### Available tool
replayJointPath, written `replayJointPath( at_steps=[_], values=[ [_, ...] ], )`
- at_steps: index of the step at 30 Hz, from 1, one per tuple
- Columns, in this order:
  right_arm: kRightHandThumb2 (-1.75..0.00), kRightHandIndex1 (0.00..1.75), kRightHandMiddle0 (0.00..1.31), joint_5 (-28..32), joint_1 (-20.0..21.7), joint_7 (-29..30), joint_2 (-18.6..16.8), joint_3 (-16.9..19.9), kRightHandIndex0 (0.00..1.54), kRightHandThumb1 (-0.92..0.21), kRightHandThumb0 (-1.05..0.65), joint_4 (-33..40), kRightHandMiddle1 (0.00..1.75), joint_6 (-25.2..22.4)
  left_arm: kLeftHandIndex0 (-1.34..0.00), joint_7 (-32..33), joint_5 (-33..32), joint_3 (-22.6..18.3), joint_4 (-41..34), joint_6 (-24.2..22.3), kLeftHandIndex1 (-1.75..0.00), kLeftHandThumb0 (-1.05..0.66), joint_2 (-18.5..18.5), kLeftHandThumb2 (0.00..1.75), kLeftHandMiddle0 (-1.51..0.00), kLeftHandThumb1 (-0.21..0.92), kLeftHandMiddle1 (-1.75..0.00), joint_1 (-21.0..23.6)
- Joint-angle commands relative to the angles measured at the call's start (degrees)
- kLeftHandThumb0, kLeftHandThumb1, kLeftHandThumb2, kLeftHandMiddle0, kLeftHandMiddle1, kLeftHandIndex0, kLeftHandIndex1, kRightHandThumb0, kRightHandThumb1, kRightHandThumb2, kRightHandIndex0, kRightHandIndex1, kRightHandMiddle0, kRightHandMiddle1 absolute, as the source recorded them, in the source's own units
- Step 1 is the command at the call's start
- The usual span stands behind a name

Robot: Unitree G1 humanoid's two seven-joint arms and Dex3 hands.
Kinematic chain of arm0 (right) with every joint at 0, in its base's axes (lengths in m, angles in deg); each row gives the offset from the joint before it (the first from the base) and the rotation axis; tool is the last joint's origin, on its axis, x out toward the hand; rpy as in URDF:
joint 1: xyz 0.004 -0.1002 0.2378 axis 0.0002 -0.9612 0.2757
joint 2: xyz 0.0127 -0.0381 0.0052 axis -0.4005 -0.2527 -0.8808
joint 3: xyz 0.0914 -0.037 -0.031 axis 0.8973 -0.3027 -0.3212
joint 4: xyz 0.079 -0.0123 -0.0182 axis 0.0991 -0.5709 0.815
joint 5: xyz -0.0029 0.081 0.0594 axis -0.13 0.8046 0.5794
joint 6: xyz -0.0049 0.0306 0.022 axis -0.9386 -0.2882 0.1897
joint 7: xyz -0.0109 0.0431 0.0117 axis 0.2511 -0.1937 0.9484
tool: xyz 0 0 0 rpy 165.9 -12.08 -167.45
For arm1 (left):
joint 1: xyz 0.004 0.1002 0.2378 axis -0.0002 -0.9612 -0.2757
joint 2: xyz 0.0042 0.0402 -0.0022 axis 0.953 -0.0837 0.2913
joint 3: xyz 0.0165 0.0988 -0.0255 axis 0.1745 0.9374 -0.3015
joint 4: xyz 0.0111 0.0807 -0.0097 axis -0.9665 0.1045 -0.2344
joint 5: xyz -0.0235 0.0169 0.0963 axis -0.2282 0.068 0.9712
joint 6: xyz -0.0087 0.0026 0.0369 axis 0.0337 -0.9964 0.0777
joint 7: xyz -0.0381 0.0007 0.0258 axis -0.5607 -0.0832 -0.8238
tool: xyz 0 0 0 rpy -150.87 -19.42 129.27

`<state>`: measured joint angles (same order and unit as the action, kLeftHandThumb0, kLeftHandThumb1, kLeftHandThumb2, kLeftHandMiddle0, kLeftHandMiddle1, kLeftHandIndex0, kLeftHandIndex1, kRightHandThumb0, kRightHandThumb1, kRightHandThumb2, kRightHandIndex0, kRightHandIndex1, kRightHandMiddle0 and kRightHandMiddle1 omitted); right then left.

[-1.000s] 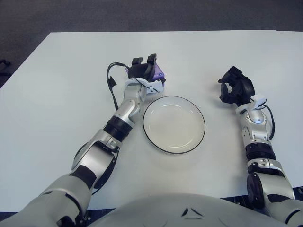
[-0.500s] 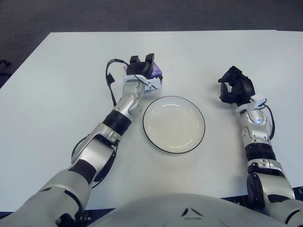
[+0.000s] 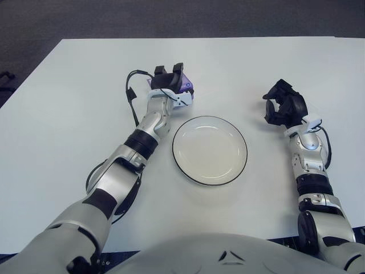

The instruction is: Put the tissue paper into the plate.

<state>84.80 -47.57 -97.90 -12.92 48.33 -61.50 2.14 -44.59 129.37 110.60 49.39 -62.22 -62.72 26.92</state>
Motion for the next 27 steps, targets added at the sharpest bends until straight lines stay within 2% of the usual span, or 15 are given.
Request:
replayJointPath(
  at_steps=[1,3,4,5,6,7,10,12,14,16,19,23,26,27],
  values=[
    [-1.21,1.75,0.55,0.3,-9.7,0.5,-4.9,-0.9,1.3,-0.4,-0.45,-4.0,1.75,-0.7,0.0,0.5,-4.0,-1.5,5.7,0.9,-0.83,-0.94,-0.3,0.82,-0.05,0.92,-1.72,-2.5],
    [-1.21,1.75,0.55,0.4,-9.8,0.4,-4.9,-1.0,1.3,-0.4,-0.45,-3.7,1.75,-0.7,0.0,1.4,-5.1,-2.2,6.4,2.0,-0.97,-0.86,-0.4,0.76,-0.09,0.91,-1.73,-2.5],
    [-1.21,1.75,0.55,0.5,-9.9,0.4,-4.9,-1.0,1.3,-0.4,-0.45,-3.6,1.75,-0.7,0.0,1.7,-5.7,-2.5,6.8,2.7,-1.09,-0.78,-0.3,0.7,-0.13,0.89,-1.74,-2.6],
    [-1.21,1.75,0.55,0.5,-10.0,0.3,-4.9,-1.0,1.3,-0.4,-0.45,-3.5,1.75,-0.7,0.0,2.0,-6.1,-2.7,7.1,3.3,-1.29,-0.36,-0.2,0.79,-0.22,0.79,-1.74,-2.6],
    [-1.21,1.75,0.55,0.5,-10.0,0.3,-4.9,-1.0,1.3,-0.4,-0.45,-3.4,1.75,-0.7,0.0,2.3,-6.5,-2.9,7.4,3.9,-1.36,-0.21,-0.1,0.83,-0.26,0.75,-1.74,-2.7],
    [-1.21,1.75,0.55,0.6,-10.0,0.3,-4.9,-1.0,1.3,-0.4,-0.45,-3.4,1.75,-0.8,-0.1,2.6,-6.8,-3.0,7.7,4.4,-1.5,-0.14,0.0,0.89,-0.28,0.69,-1.74,-2.7],
    [-1.21,1.75,0.55,0.6,-10.0,0.3,-4.9,-1.0,1.3,-0.4,-0.45,-3.3,1.75,-0.8,-0.27,4.0,-7.4,-3.4,9.6,6.2,-1.67,-0.05,0.6,1.03,-0.34,0.56,-1.75,-2.8],
    [-1.21,1.75,0.55,0.6,-10.1,0.4,-4.9,-1.1,1.3,-0.4,-0.45,-3.2,1.75,-0.9,-0.32,5.0,-7.6,-3.5,10.9,7.1,-1.7,-0.03,0.8,1.09,-0.36,0.52,-1.75,-2.7],
    [-1.22,1.75,0.55,0.5,-10.1,0.5,-4.9,-1.1,1.3,-0.4,-0.45,-3.1,1.75,-0.9,-0.37,6.4,-7.9,-3.7,12.2,7.8,-1.73,-0.01,0.7,1.16,-0.59,0.41,-1.56,-2.5],
    [-1.22,1.75,0.55,0.5,-10.2,0.6,-4.8,-1.2,1.3,-0.4,-0.45,-3.0,1.75,-1.0,-0.43,7.5,-8.7,-4.3,13.0,8.2,-1.74,0.0,0.4,1.23,-0.7,0.32,-1.48,-2.4],
    [-1.22,1.75,0.55,0.5,-10.3,0.5,-4.8,-1.3,1.29,-0.39,-0.45,-2.8,1.75,-1.0,-0.53,8.7,-9.9,-5.1,13.9,9.0,-1.74,0.0,0.1,1.34,-0.81,0.2,-1.41,-2.2],
    [-1.22,1.75,0.55,0.6,-10.4,0.2,-4.6,-1.5,1.29,-0.39,-0.45,-2.7,1.75,-1.0,-0.62,10.2,-11.5,-5.8,14.6,10.3,-1.75,0.0,-0.3,1.42,-0.89,0.11,-1.32,-2.2],
    [-1.22,1.75,0.56,0.6,-10.4,0.1,-4.6,-1.5,1.3,-0.39,-0.46,-2.7,1.75,-1.0,-0.53,10.9,-12.1,-5.8,14.9,11.2,-1.75,0.0,-0.2,1.34,-0.62,0.26,-1.59,-2.2],
    [-1.22,1.75,0.56,0.6,-10.4,0.1,-4.5,-1.5,1.3,-0.39,-0.46,-2.7,1.75,-0.9,-0.52,11.3,-12.1,-5.7,15.0,11.6,-1.75,0.0,-0.1,1.33,-0.59,0.28,-1.62,-2.3]
  ],
)
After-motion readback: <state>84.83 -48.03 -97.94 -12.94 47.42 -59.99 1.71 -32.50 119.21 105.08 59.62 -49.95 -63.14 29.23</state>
